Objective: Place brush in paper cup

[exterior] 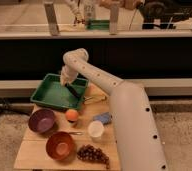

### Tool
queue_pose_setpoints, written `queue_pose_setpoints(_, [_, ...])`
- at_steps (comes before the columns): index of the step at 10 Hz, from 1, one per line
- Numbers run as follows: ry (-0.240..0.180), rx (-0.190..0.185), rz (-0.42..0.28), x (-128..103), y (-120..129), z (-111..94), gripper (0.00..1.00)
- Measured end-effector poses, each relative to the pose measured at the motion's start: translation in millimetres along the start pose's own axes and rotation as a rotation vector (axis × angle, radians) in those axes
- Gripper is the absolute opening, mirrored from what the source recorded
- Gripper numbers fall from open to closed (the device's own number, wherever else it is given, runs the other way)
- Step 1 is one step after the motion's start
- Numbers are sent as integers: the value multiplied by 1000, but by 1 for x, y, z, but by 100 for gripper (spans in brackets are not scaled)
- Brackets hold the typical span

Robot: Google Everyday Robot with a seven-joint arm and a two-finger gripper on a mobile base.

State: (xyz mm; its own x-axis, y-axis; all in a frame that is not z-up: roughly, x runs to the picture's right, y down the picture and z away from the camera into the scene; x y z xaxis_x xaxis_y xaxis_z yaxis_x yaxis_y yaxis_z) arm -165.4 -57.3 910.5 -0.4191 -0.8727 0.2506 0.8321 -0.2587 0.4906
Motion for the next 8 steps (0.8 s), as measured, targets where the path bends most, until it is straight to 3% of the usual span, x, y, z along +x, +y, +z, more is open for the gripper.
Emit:
queue_pose_setpoints(3, [-23,-8,4,-17,14,-19,5])
queue_pose_setpoints(5, [-52,6,-5,-28,15,-30,5])
queue_pose_setpoints(6, [-70,15,-16,-34,13,-34,5])
queue_pose_setpoints(8, [-84,70,-54,-48,8,-46,5])
